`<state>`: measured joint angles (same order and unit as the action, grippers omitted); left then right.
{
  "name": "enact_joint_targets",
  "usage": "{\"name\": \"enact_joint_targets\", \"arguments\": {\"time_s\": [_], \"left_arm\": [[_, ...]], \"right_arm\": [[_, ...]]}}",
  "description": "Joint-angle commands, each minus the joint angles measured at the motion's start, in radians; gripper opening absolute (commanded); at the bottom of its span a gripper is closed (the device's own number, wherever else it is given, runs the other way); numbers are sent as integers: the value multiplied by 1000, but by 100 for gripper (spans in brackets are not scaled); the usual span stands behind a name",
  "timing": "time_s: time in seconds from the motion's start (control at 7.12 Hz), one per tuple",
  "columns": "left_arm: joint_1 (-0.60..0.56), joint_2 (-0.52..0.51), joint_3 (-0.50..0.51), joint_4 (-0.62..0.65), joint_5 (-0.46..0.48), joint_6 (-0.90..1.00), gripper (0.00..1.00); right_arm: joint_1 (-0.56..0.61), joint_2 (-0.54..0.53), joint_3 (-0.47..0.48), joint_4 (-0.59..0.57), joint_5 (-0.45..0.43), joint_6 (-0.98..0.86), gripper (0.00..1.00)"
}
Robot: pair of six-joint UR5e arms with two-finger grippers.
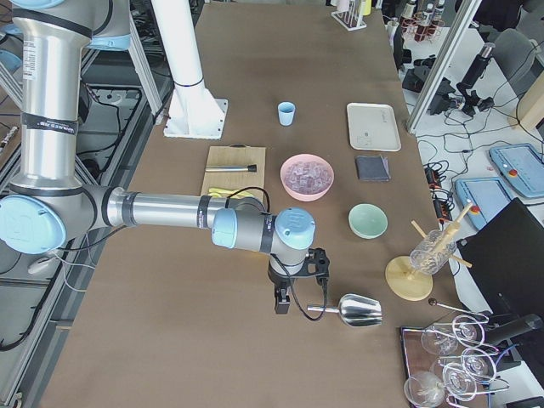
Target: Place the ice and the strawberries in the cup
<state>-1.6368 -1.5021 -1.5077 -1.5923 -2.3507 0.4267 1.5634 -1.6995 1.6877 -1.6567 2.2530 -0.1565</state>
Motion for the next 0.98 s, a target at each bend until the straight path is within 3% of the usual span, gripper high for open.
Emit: {"name": "enact_joint_targets", "arguments": {"time_s": [0.0,0.84], "left_arm": [[0,-3,21,-1,1,1,99],[0,-4,15,2,59,-5,99]], "right_arm": [[1,1,-2,0,28,0,100],[1,-5,-17,0,34,2,100]]}}
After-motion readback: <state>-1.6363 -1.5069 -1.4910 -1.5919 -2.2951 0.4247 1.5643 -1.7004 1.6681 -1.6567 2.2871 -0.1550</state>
